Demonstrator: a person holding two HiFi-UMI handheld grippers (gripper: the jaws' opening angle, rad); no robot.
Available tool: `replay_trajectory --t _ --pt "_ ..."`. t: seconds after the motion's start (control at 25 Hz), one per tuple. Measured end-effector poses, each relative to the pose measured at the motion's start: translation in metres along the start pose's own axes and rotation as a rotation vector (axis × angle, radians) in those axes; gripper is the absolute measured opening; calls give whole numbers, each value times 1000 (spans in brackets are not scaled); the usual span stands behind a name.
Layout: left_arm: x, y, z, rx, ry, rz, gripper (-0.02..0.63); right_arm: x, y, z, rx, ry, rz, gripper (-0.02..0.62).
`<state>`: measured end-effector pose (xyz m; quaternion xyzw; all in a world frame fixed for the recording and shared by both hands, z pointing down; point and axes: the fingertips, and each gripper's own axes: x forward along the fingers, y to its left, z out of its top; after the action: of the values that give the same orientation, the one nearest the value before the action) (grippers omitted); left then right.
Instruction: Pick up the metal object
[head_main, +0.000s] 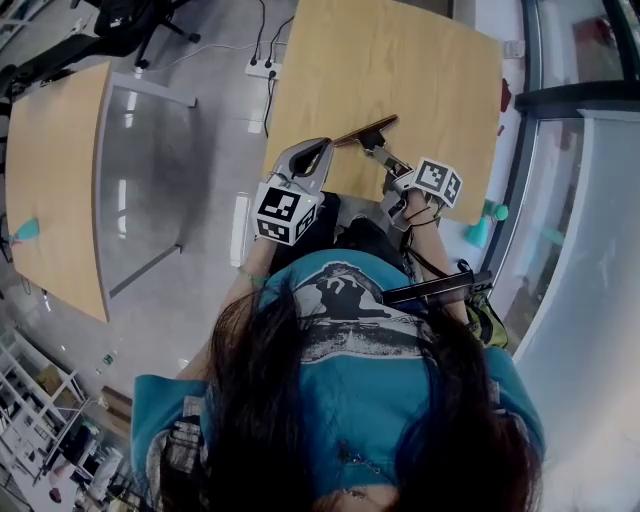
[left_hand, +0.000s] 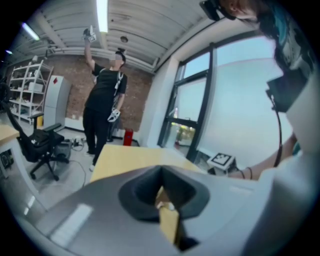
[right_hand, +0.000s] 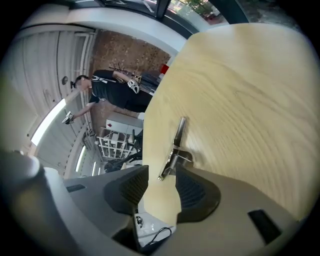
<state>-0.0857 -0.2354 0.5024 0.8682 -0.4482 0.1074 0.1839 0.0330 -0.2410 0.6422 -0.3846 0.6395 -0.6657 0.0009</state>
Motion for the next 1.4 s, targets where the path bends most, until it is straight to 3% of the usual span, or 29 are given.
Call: replay_trajectory --t 0.16,0.52,0.68,0.84,1.08,1.4 --pt "1 10 -4 -16 9 10 5 15 -15 2 49 -10 -65 149" --pt "-3 26 -9 -36 27 23 4 43 -23 -1 184 6 -81 144" --pt "-5 31 -11 -34 34 28 4 47 -23 1 262 -21 -52 103" --pt "-6 35 -10 -36 28 40 5 42 -19 1 227 -23 -55 98" --pt "-8 29 -8 -39 15 48 5 25 3 -1 234 -34 32 95" --pt "-14 -12 -10 -30 -2 31 5 -25 17 -11 212 -29 96 95"
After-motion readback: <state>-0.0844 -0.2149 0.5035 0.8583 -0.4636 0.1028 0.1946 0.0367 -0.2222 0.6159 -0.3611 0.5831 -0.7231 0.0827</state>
